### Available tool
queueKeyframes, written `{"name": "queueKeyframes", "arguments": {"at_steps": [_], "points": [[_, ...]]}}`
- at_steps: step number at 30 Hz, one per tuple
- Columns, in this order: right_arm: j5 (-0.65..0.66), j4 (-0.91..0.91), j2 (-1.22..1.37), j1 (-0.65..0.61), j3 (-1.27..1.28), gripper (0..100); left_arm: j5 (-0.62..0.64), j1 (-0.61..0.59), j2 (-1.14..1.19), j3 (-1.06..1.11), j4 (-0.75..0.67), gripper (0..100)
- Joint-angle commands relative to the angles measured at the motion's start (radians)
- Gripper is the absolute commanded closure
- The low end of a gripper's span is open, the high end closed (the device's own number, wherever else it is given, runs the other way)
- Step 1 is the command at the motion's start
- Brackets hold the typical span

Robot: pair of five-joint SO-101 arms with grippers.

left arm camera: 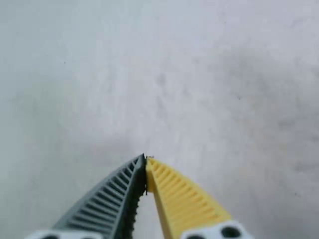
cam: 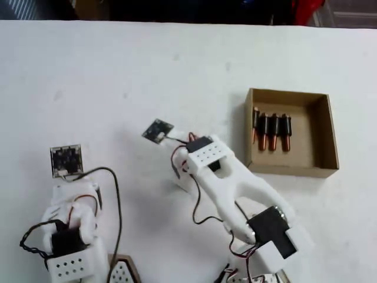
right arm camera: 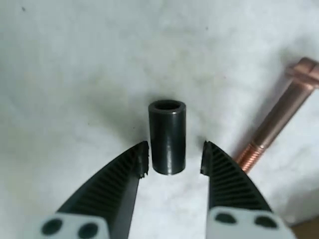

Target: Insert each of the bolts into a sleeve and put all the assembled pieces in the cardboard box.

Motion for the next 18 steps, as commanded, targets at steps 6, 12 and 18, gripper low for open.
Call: {"name": "queueKeyframes", "arguments": {"at_steps": [6,12,18], "points": [[0.011,-0.056,0.004,-0.041,-0.034,85.0,-0.011,-0.007,-0.008,-0.003,0.008,98],[0.011,-0.079,0.004,-0.038,-0.032,85.1,-0.011,-0.007,-0.008,-0.003,0.008,98],[0.011,-0.084,0.004,-0.036,-0.003,85.1,-0.011,-0.007,-0.008,-0.003,0.008,98]]}}
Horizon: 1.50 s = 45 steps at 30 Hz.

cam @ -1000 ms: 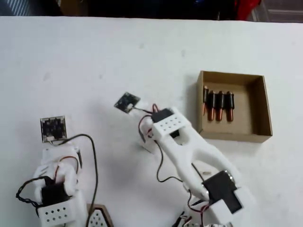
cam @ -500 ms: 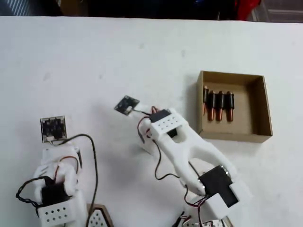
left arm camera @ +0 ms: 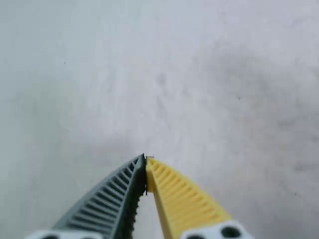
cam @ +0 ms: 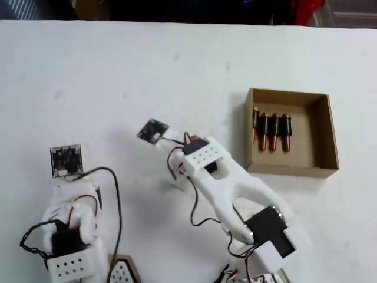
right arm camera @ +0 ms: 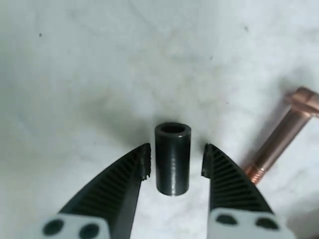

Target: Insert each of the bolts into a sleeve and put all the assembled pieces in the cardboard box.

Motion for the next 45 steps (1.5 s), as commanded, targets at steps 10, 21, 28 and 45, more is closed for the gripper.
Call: {"name": "queueKeyframes", "arguments": {"at_steps": [10,21,28,45], "points": [[0.011,-0.015,0.004,-0.004,0.0,85.1,-0.011,-0.007,-0.008,-0.003,0.008,98],[0.011,-0.058,0.07,-0.005,-0.006,88.0,-0.011,-0.007,-0.008,-0.003,0.02,98],[0.011,-0.053,0.077,-0.004,-0.002,96.7,-0.011,-0.007,-0.008,-0.003,0.02,98],[0.008,0.114,-0.43,-0.004,-0.006,98.2,-0.011,-0.002,-0.008,-0.003,0.02,98]]}}
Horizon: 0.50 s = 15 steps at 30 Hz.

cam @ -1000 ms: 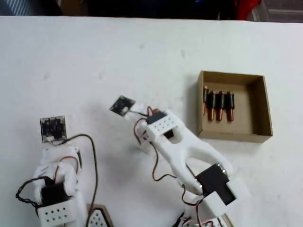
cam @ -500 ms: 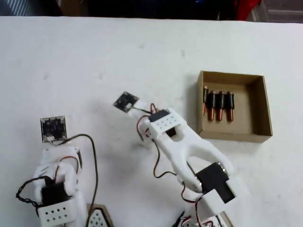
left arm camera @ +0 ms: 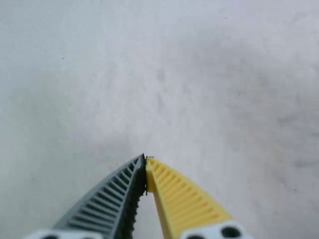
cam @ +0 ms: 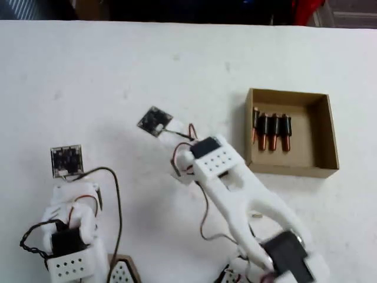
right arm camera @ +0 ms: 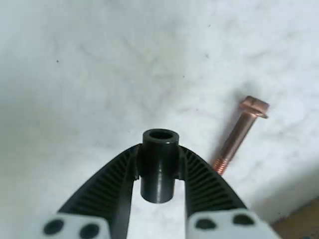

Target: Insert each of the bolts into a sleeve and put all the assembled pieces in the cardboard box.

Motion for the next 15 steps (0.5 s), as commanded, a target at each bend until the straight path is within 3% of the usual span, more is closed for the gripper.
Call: {"name": "queueKeyframes", "arguments": {"at_steps": [1,15], "points": [[0.005,0.067,-0.206,-0.002,-0.015,98.2,-0.011,-0.001,-0.008,-0.003,0.006,98],[0.002,0.335,-0.802,0.008,-0.009,98.2,-0.003,0.001,-0.01,-0.003,0.005,98]]}}
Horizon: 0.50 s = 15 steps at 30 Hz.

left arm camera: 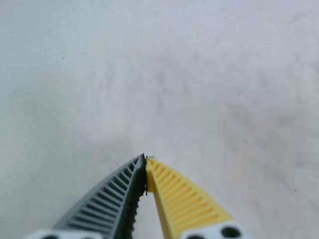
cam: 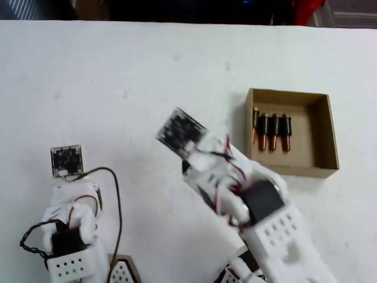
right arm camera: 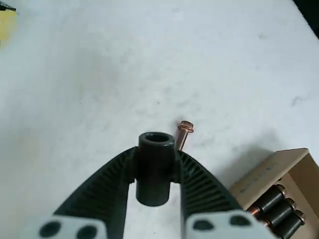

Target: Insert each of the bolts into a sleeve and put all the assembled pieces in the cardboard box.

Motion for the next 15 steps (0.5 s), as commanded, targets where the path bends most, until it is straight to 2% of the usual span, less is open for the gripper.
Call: {"name": "queueKeyframes", "arguments": {"at_steps": [1,7,15], "points": [[0.0,0.053,-0.127,0.025,-0.008,98.2,-0.003,0.001,-0.01,-0.003,0.005,98],[0.0,0.051,-0.263,0.18,0.091,98.2,-0.009,0.001,-0.01,-0.003,0.006,98],[0.0,-0.133,-0.479,0.326,0.39,98.2,-0.011,0.005,-0.01,-0.012,0.006,98]]}}
